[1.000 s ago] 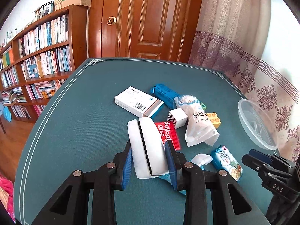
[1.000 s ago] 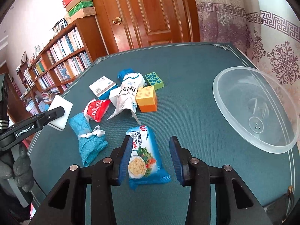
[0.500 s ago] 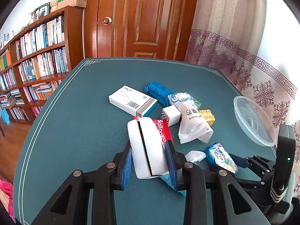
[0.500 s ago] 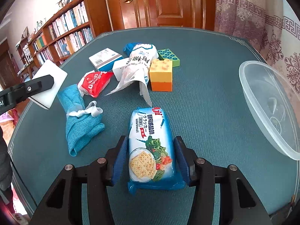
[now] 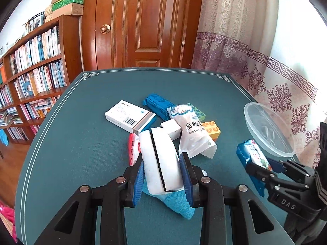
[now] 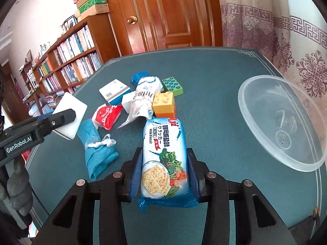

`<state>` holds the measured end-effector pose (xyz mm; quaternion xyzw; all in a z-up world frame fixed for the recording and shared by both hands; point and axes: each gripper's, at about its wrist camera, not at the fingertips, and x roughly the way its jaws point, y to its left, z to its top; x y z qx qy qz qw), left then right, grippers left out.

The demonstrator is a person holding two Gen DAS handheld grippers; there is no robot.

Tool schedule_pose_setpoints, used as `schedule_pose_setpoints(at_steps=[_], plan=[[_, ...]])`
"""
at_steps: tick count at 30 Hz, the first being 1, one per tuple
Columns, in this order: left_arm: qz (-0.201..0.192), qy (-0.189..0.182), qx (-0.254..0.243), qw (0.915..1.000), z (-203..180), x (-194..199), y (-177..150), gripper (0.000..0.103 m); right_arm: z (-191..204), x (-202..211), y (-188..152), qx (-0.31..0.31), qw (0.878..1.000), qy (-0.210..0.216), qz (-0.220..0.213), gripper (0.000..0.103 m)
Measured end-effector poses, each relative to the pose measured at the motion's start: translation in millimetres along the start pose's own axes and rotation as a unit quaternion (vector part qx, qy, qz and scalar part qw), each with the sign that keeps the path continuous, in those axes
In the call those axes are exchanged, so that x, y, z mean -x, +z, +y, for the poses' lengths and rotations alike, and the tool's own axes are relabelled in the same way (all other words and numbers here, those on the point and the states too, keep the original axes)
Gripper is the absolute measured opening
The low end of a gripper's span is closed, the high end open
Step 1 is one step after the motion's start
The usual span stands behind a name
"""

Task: Organize objects
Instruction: 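Carry the cracker pack with the right tool while the left tool carries the white block into the clear bowl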

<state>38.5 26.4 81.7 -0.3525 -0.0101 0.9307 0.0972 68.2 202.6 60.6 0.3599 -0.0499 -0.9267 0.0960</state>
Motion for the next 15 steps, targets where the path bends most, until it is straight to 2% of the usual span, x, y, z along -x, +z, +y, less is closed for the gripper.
schedule_pose_setpoints(at_steps=[7, 15], plan=[[-0.002, -0.015, -0.027, 0.9995, -27.8, -3.8, 7.6, 0.035, -50.8, 23.9, 20.8, -0.037, 0.997, -0.053, -0.036, 0.042], [-0.005, -0.036, -0.055, 0.9978, -62.5, -12.0, 21.0, 0.035, -125.1, 27.0, 37.8, -0.084, 0.986, -0.139, -0.044, 0.042]])
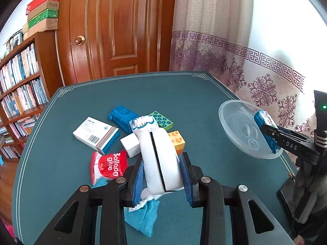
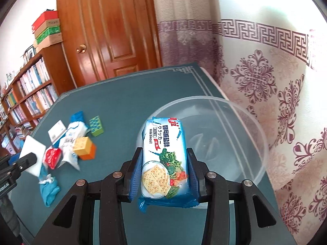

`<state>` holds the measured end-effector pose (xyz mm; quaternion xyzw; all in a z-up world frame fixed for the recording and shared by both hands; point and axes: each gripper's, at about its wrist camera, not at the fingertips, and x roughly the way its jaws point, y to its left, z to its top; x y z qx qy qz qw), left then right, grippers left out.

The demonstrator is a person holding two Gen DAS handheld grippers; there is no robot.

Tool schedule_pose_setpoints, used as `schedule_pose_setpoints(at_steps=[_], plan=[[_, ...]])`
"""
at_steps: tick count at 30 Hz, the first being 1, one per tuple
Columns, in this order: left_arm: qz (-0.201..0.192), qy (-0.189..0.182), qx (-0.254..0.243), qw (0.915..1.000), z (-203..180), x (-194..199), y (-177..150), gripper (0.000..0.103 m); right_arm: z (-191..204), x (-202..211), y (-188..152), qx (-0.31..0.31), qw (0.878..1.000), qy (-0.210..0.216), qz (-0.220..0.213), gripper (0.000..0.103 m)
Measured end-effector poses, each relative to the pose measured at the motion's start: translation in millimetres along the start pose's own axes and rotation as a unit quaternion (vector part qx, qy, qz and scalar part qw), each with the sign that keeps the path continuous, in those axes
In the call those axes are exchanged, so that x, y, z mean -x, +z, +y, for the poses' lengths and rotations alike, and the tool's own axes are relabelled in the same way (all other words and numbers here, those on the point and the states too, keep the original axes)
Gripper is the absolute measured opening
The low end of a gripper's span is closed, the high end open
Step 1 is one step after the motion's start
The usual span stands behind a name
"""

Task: Organize objects
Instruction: 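Carry the cracker pack with the right tool while the left tool carries the white block into the clear bowl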

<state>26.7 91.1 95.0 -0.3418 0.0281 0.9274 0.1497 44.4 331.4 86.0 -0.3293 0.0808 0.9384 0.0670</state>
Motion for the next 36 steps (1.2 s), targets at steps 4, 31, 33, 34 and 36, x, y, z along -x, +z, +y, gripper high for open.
schedule_pose_setpoints(at_steps=[4, 31, 33, 34, 36], plan=[[-0.005, -0.012, -0.018, 0.9998, -17.7, -2.4, 6.8, 0.035, -30.2, -16.5, 4.6, -0.025, 0.999, -0.036, 0.009, 0.042], [0.014, -0.088, -0.084, 0.9924, -108.3, -38.8, 24.6, 0.035, -85.4, -24.9, -40.2, 0.041, 0.986, -0.113, 0.114, 0.042], [0.016, -0.101, -0.092, 0.9905, -118.2, -41.4, 24.2, 0.035, -88.9, -16.6, -45.5, 0.036, 0.987, -0.109, 0.116, 0.042], [0.017, -0.108, -0.096, 0.9894, -123.7, -42.7, 24.0, 0.035, -90.1, -13.1, -48.0, 0.034, 0.987, -0.108, 0.116, 0.042], [0.019, -0.124, -0.103, 0.9867, -134.7, -46.3, 23.8, 0.035, -91.4, -7.5, -52.0, 0.032, 0.987, -0.11, 0.117, 0.042]])
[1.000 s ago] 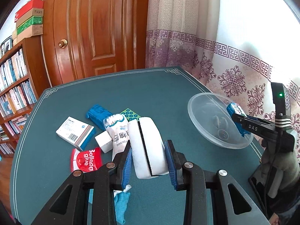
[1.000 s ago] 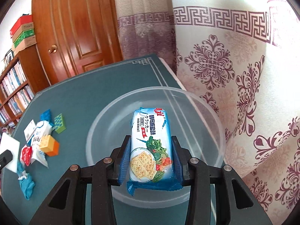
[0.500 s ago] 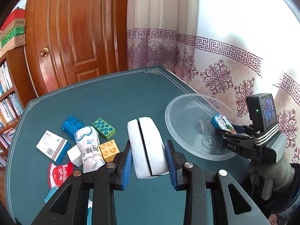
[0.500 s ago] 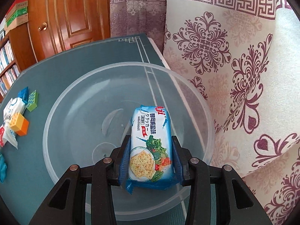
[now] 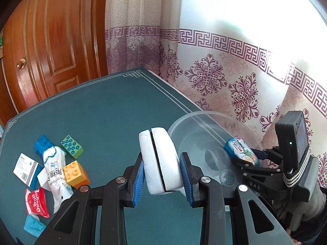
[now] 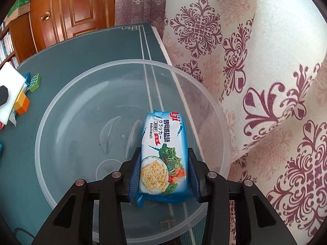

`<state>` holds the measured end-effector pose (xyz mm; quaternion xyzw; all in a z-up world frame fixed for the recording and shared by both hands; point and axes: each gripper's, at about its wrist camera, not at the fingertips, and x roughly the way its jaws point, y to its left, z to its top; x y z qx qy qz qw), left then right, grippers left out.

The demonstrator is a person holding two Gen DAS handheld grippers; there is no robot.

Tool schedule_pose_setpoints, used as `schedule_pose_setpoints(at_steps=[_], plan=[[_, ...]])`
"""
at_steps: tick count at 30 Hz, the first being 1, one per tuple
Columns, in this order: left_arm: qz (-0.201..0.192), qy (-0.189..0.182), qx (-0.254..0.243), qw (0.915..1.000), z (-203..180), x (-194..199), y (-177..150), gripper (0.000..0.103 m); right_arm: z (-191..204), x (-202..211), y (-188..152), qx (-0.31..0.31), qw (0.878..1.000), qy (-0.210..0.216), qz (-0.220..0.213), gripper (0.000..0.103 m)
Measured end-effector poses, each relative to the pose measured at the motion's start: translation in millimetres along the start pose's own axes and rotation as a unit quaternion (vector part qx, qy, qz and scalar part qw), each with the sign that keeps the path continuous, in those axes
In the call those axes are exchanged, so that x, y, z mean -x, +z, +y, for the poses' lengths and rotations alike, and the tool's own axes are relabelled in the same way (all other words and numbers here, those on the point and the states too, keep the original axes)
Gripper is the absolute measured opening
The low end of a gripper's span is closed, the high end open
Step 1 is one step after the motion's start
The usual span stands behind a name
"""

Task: Organize objects
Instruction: 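Carry the cracker pack with the right tool while the left tool carries the white block into the clear bowl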

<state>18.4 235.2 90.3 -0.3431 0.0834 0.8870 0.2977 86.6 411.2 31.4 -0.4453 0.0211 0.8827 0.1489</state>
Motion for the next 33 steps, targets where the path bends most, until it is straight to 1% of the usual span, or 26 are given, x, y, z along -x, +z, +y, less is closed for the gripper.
schedule_pose_setpoints(at_steps=[7, 10, 11, 12, 13, 14, 15, 20, 22, 24, 25, 27, 29, 32, 33], plan=[[0.013, -0.06, -0.015, 0.998, -30.5, -21.7, 3.5, 0.035, -5.9, 11.9, -6.7, -0.026, 0.999, 0.014, -0.011, 0.042], [0.015, -0.077, -0.017, 0.9968, -38.4, -30.5, 3.7, 0.038, -7.6, 12.4, -3.5, -0.045, 0.999, 0.02, -0.02, 0.042], [0.019, -0.081, -0.015, 0.9964, -39.5, -33.7, 3.5, 0.04, -7.7, 13.8, -2.5, -0.05, 0.998, 0.022, -0.024, 0.042], [0.024, -0.083, -0.013, 0.9962, -39.5, -35.5, 2.8, 0.048, -8.2, 15.5, -1.6, -0.056, 0.998, 0.024, -0.029, 0.043], [0.025, -0.083, -0.01, 0.9962, -38.8, -36.8, 1.9, 0.054, -8.2, 16.9, -0.3, -0.062, 0.997, 0.026, -0.035, 0.043], [0.022, -0.082, -0.006, 0.9964, -37.1, -36.3, 0.4, 0.064, -8.6, 18.9, 0.8, -0.067, 0.997, 0.027, -0.04, 0.044], [0.017, -0.078, -0.002, 0.9968, -35.2, -34.8, -0.9, 0.071, -9.1, 21.1, 2.0, -0.072, 0.996, 0.028, -0.047, 0.044], [0.016, -0.064, 0.018, 0.9977, -21.4, -29.8, -3.7, 0.076, -13.1, 27.7, 7.7, -0.097, 0.992, 0.036, -0.067, 0.049], [0.013, -0.049, 0.021, 0.9985, -16.5, -26.6, -5.4, 0.081, -14.4, 32.1, 5.7, -0.106, 0.991, 0.041, -0.072, 0.052], [0.009, -0.033, 0.02, 0.9992, -13.7, -23.4, -7.3, 0.088, -14.5, 35.8, 4.3, -0.114, 0.99, 0.045, -0.076, 0.055], [0.007, -0.027, 0.019, 0.9994, -12.7, -21.4, -8.0, 0.089, -14.9, 37.0, 3.4, -0.118, 0.989, 0.047, -0.077, 0.056], [0.005, -0.018, 0.016, 0.9997, -11.4, -17.6, -10.2, 0.091, -14.9, 39.6, 1.8, -0.126, 0.987, 0.055, -0.08, 0.066], [0.002, -0.008, 0.011, 0.9999, -11.3, -13.7, -12.1, 0.092, -13.4, 41.9, 0.5, -0.132, 0.986, 0.065, -0.08, 0.071], [-0.002, 0.003, 0.005, 1.0, -10.5, -7.2, -14.8, 0.1, -8.7, 45.2, -0.6, -0.135, 0.984, 0.077, -0.084, 0.075], [-0.006, 0.008, 0.004, 0.9999, -9.6, -4.3, -15.9, 0.1, -6.9, 46.3, -0.9, -0.135, 0.984, 0.081, -0.085, 0.077]])
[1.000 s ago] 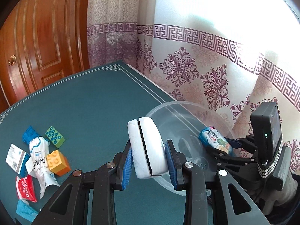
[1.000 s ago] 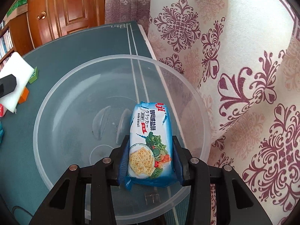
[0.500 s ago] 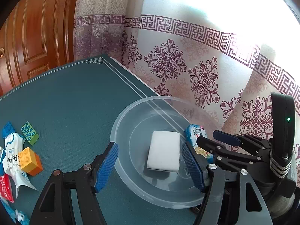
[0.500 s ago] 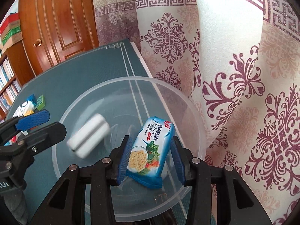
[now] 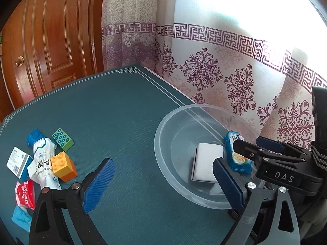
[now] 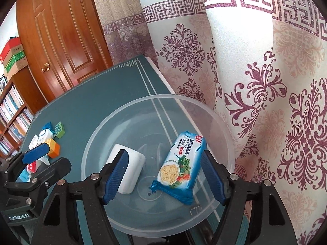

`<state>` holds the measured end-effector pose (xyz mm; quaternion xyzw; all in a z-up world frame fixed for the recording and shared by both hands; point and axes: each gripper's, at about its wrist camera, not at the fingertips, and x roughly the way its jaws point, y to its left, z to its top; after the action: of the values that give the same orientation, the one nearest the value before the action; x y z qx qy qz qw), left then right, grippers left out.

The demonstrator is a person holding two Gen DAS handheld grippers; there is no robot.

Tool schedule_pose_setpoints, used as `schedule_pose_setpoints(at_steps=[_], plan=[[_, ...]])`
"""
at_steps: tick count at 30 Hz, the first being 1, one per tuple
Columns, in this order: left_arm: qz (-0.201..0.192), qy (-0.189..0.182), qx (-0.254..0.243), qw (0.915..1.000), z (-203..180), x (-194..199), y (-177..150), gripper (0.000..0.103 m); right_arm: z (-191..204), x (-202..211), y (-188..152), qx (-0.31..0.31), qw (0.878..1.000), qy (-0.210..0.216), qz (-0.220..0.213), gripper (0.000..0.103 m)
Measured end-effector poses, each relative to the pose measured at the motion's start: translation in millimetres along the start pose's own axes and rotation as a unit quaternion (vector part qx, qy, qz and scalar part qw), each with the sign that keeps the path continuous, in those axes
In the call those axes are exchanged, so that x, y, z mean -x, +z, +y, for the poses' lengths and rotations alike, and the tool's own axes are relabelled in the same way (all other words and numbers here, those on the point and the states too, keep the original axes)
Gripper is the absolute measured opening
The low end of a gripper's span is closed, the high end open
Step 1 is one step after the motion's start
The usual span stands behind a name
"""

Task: Organize objects
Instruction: 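Carry the cracker pack with the right tool while the left tool carries the white block into the clear bowl, then open both tools inside the bowl and withdraw them over the table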

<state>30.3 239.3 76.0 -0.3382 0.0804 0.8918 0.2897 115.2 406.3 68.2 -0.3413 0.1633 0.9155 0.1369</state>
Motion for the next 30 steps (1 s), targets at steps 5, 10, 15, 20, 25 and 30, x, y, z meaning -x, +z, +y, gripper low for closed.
schedule_pose_setpoints(at_steps=[5, 10, 15, 20, 25, 30], plan=[[-0.01, 0.021, 0.0, 0.9997, 7.2, 11.8, -4.5, 0.101, 12.3, 4.1, -4.0, -0.002, 1.0, 0.023, -0.008, 0.079], [-0.012, 0.037, 0.015, 0.9991, 21.1, 22.0, -9.9, 0.102, 31.4, 7.2, -10.7, 0.011, 0.999, 0.039, -0.012, 0.079], [-0.004, 0.058, 0.045, 0.9973, 42.6, 29.3, -19.0, 0.102, 54.2, 9.6, -18.8, 0.03, 0.998, 0.05, -0.022, 0.079], [-0.003, 0.085, 0.076, 0.9935, 68.0, 42.3, -28.7, 0.102, 79.4, 9.4, -26.9, 0.052, 0.996, 0.061, -0.026, 0.079], [-0.008, 0.114, 0.102, 0.9882, 93.7, 60.2, -40.2, 0.102, 105.6, 4.0, -36.7, 0.074, 0.995, 0.071, -0.018, 0.08], [0.0, 0.148, 0.144, 0.9785, 123.9, 73.1, -57.3, 0.102, 130.6, -2.1, -49.7, 0.098, 0.991, 0.086, -0.006, 0.08]])
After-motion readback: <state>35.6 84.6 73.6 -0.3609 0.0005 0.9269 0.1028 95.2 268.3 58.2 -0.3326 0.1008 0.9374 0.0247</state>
